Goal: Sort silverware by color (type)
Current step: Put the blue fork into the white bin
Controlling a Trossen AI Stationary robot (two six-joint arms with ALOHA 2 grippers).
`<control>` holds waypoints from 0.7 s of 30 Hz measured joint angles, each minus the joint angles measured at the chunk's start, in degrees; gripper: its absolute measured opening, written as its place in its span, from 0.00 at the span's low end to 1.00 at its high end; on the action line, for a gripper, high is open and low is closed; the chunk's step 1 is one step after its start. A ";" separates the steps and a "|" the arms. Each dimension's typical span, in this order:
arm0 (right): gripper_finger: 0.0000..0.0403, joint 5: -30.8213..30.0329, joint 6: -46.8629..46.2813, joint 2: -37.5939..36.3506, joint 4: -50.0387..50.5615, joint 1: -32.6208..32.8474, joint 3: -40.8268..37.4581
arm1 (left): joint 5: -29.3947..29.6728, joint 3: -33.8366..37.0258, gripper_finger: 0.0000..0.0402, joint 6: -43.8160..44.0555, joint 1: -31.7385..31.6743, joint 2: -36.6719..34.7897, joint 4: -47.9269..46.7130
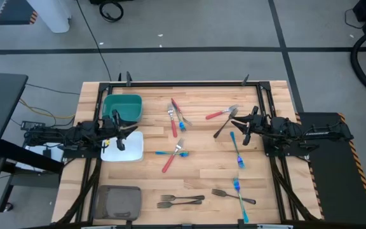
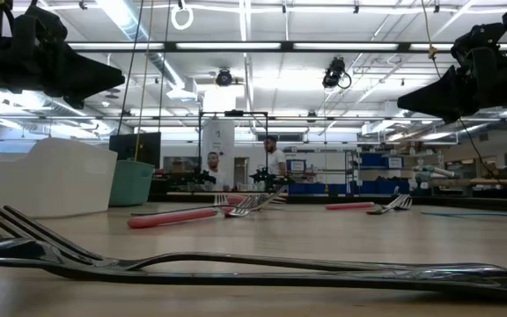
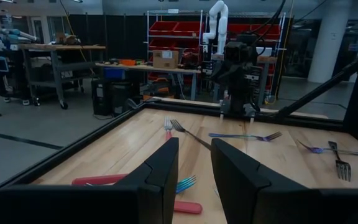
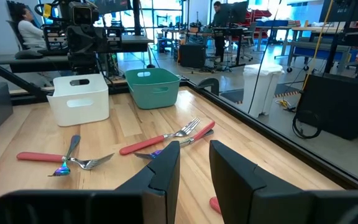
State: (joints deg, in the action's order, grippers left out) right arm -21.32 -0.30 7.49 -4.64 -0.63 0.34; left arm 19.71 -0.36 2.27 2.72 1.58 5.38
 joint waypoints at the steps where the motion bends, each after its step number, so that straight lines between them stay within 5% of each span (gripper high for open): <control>1: 0.24 0.00 0.00 0.00 0.00 -0.01 0.00 | 0.01 0.00 0.26 0.01 0.01 0.01 -0.01; 21: 0.24 0.00 0.00 0.00 0.02 -0.01 0.00 | -0.01 0.00 0.26 4.95 0.02 -0.02 0.90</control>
State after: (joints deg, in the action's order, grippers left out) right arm -21.32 -0.30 7.49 -4.62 -0.64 0.35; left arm 19.70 -0.36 7.22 2.74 1.56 6.27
